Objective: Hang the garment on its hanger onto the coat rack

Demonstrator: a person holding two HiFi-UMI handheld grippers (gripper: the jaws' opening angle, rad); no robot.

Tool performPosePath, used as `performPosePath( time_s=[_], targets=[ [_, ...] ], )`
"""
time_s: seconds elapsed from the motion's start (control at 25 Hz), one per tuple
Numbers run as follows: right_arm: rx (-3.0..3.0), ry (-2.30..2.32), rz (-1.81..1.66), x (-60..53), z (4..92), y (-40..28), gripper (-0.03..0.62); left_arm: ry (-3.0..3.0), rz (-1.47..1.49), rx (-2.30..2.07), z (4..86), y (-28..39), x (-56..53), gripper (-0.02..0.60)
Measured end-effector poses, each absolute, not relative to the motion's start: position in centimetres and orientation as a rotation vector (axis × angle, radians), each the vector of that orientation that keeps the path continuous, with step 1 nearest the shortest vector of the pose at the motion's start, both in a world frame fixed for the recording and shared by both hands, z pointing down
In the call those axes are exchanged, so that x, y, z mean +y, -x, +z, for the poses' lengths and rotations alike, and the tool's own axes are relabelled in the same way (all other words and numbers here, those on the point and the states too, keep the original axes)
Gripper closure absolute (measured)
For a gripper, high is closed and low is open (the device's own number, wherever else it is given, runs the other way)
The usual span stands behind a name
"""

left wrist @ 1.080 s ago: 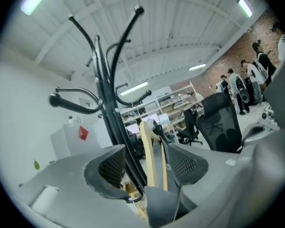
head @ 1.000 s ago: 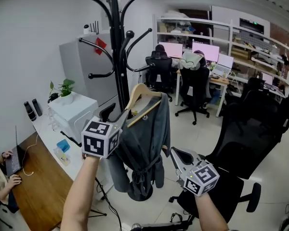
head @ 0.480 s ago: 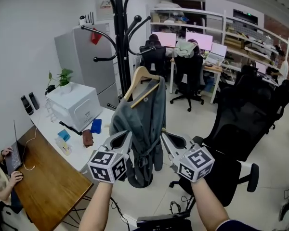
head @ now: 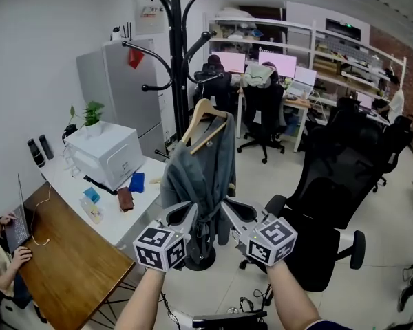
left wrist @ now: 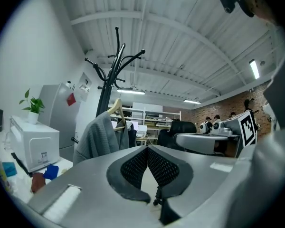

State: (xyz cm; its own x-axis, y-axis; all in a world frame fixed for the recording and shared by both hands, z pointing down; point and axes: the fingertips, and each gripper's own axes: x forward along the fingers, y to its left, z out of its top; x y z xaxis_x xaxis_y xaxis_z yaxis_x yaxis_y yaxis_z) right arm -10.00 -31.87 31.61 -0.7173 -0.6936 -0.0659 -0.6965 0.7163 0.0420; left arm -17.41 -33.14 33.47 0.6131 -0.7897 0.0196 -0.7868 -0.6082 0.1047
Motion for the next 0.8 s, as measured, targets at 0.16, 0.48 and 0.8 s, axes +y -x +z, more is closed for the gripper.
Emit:
performPosePath(
  time_s=[0.16,0.48,0.8],
  targets=[
    [2.863,1.224,0.180,-31.7,30.9,9.8,0.578,-2.742,-0.037,-1.306,33.3,17.0,-32.9,0.577],
    [2.869,1.289,0.169,-31.6,31.7,9.5,0.594,-2.754,0.009,-1.282,33.4,16.4,-32.6,0.577],
    [2.884,1.308,0.184,-31.3,31.9,9.2,0.594,-2.742,0.049,-1.279,34.0,15.9,-32.5,0.577]
  ],
)
